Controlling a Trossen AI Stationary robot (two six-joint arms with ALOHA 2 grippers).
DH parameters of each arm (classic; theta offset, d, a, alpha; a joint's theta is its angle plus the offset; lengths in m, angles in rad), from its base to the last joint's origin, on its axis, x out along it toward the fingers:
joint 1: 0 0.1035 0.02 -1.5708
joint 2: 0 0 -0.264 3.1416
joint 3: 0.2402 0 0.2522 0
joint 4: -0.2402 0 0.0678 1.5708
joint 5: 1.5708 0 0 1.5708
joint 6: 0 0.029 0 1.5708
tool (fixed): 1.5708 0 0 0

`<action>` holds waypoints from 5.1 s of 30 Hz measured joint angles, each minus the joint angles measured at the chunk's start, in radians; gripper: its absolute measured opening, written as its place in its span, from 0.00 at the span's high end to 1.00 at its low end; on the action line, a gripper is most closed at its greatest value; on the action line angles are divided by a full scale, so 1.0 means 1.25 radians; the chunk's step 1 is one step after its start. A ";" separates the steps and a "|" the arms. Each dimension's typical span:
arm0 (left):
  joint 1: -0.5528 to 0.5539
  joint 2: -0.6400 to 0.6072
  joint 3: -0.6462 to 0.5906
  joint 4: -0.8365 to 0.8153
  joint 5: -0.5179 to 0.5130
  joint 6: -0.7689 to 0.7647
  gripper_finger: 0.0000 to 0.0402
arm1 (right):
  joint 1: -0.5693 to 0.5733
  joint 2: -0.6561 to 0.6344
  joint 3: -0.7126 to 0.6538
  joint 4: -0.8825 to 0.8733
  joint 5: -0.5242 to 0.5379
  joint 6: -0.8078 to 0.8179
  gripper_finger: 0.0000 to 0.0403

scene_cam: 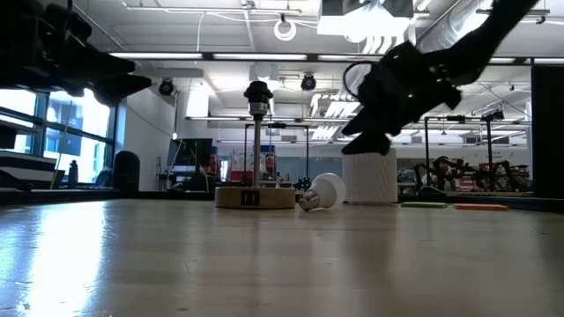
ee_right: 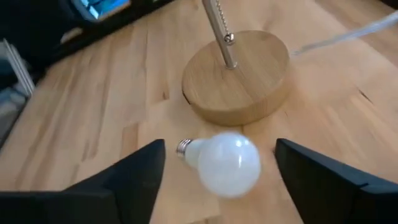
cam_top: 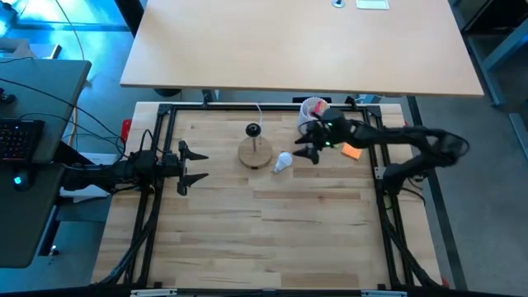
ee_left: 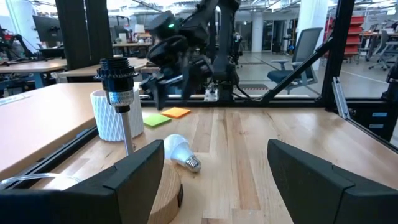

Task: Screw lightbulb
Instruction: Insert the light bulb into the lamp

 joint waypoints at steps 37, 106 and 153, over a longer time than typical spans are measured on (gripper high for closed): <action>0.000 0.001 0.000 0.000 0.000 0.000 0.30 | 0.224 0.289 0.080 0.092 0.052 -0.087 0.18; 0.000 0.001 0.000 0.000 0.000 0.000 0.30 | 0.612 0.258 1.021 -1.143 0.782 0.228 0.35; 0.002 0.100 -0.001 0.145 -0.063 -0.255 0.30 | 0.645 0.265 0.921 -1.168 0.834 0.261 0.35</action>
